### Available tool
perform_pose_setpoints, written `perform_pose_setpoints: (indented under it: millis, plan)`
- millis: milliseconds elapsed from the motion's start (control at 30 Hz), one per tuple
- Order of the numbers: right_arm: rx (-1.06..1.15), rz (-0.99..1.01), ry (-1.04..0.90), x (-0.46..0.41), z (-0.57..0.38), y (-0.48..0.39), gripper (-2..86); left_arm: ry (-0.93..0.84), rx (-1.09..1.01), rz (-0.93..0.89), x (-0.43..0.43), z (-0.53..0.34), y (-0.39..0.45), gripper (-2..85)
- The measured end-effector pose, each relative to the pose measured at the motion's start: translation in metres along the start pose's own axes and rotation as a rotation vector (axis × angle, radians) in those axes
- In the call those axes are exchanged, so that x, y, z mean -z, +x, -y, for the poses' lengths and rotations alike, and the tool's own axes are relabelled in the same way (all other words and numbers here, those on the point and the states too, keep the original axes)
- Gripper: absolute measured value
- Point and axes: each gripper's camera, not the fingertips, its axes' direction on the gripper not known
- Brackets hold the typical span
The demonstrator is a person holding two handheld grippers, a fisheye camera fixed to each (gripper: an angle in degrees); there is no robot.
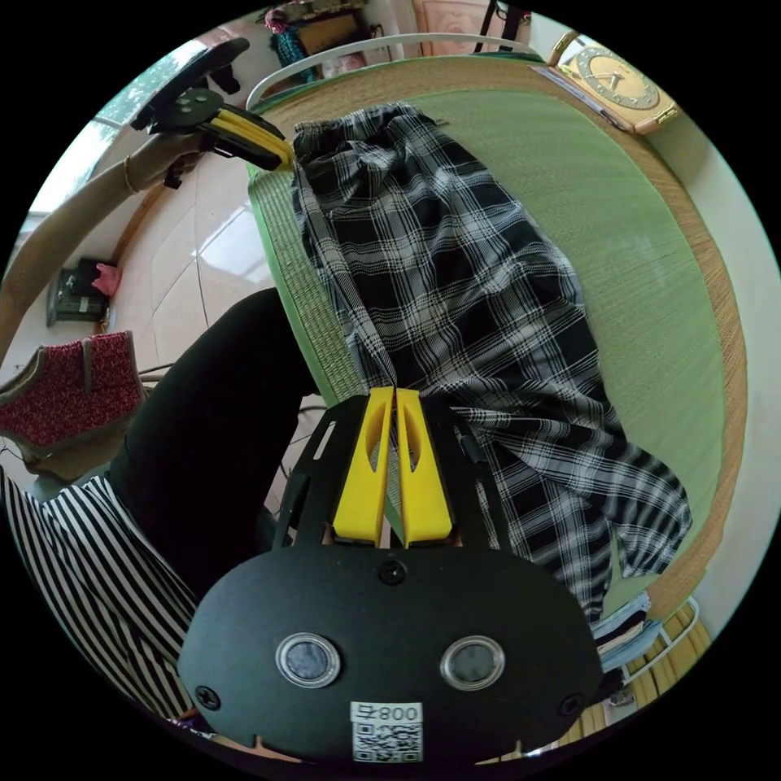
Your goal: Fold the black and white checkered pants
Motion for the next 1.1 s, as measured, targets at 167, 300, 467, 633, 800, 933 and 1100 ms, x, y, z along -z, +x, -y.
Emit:
perform_pose_setpoints:
  millis: [167,300,467,633,800,933,1100]
  plan:
    - [-0.029,0.043,-0.016,-0.027,-0.015,0.013,0.3,-0.001,0.025,-0.023,-0.028,-0.005,-0.002,0.7]
    - [-0.05,0.066,-0.007,-0.044,-0.029,0.024,0.4,0.001,0.042,-0.035,-0.047,-0.008,-0.003,0.8]
    - [-0.058,0.094,0.0,-0.056,-0.046,0.041,0.4,0.016,0.066,-0.049,-0.066,-0.012,-0.003,1.0]
    - [-0.082,0.119,0.023,-0.066,-0.066,0.06,0.5,0.084,0.102,-0.045,-0.077,-0.023,0.001,1.0]
    - [-0.077,0.103,0.039,-0.076,-0.089,0.077,0.6,0.124,0.136,-0.009,-0.088,-0.031,0.008,0.6]
    - [-0.089,0.121,0.055,-0.081,-0.105,0.092,0.6,0.249,0.107,-0.174,-0.1,-0.022,0.031,0.3]
    - [-0.175,0.203,0.102,-0.086,-0.134,0.122,0.9,0.241,-0.013,-0.35,-0.146,0.034,0.092,0.2]
